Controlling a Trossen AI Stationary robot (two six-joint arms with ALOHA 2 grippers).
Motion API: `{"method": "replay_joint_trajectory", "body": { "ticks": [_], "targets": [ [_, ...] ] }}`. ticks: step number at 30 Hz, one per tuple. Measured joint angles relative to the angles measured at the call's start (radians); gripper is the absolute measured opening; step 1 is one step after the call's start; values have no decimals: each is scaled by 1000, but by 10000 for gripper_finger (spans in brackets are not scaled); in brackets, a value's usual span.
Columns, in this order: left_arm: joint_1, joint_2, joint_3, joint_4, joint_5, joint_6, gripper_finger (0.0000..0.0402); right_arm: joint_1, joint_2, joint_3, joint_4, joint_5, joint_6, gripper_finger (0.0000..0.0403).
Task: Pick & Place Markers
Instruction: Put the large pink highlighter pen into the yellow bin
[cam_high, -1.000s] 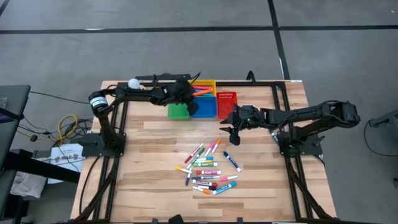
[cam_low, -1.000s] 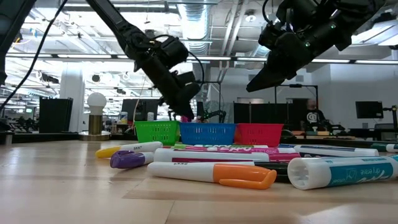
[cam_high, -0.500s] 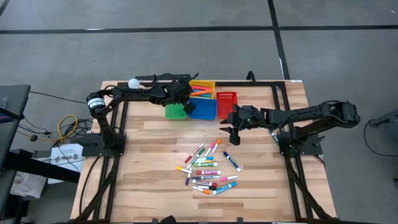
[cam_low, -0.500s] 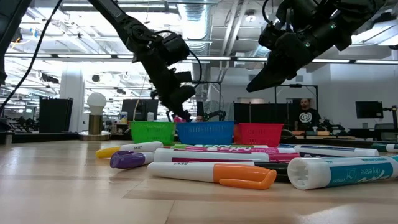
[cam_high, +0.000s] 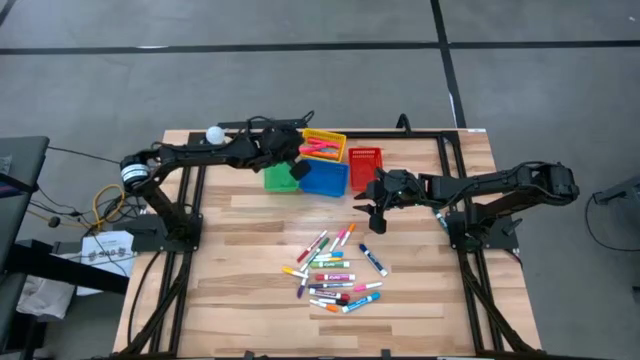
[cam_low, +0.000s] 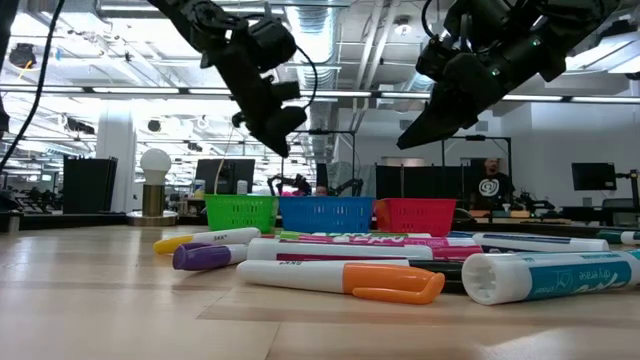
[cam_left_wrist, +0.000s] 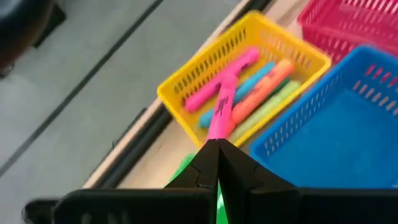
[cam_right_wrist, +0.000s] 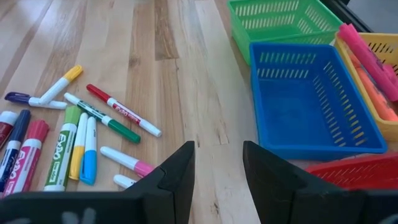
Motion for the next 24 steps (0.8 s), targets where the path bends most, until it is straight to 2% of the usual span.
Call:
{"method": "replay_joint_trajectory", "body": {
  "ticks": [5,12,16,24],
  "targets": [
    [29,28,-1,-15,89,-23,6,6,0,0,2,1,0,125],
    [59,96,-1,13,111,-33,6,6,0,0,4,0,0,125],
    [78,137,-1,29,182,-33,6,6,0,0,4,0,0,125],
    [78,162,-2,105,160,-33,6,6,0,0,4,0,0,125]
  ]
}}
